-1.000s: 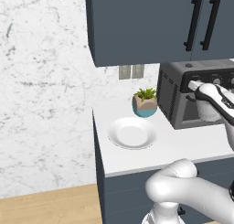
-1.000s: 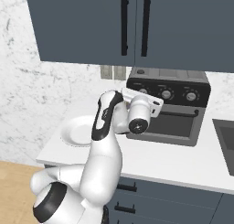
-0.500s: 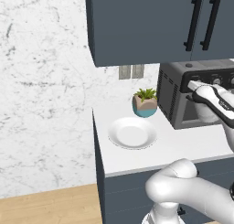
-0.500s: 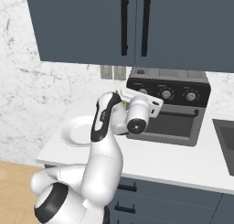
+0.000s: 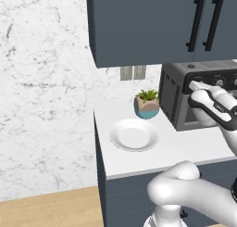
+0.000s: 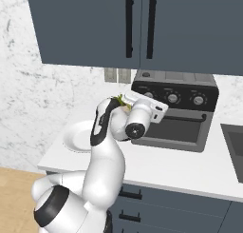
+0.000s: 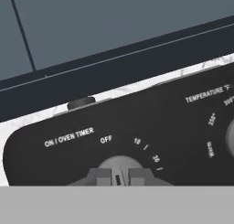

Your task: Pick up the kebab skewer and baguette bread, and place them inside the toaster oven. Close the toaster oven door and start by setting the timer.

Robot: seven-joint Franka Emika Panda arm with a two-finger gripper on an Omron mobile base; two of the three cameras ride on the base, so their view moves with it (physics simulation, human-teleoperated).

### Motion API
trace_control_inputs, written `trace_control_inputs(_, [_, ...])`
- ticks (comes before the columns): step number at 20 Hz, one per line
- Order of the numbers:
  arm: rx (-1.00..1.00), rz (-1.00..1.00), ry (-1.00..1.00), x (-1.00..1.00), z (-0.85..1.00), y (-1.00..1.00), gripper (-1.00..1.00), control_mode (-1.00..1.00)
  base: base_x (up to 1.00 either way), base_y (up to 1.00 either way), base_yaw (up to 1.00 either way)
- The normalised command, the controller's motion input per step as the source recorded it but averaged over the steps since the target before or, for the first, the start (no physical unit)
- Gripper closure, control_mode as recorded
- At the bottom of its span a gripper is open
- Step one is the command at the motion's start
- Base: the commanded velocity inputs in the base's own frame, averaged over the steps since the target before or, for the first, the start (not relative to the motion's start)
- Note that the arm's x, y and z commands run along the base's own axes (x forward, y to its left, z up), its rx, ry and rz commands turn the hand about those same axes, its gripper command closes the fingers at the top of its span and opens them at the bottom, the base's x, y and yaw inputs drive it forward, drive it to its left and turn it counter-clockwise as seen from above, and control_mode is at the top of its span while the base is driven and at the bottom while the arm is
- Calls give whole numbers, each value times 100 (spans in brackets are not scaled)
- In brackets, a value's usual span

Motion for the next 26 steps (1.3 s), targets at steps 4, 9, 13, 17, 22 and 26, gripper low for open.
trace_control_inputs(4, [12,-6,0,0,-5,0,100,-100,0,0,0])
trace_control_inputs(9, [16,-2,0,0,-6,0,100,-100,0,0,0])
trace_control_inputs(13, [19,-2,0,0,-4,0,100,-100,0,0,0])
trace_control_inputs(17, [20,-1,0,0,-6,0,100,-100,0,0,0])
trace_control_inputs(22, [22,0,0,0,-10,0,100,-100,0,0,0])
trace_control_inputs(26, [24,0,0,0,-16,0,100,-100,0,0,0])
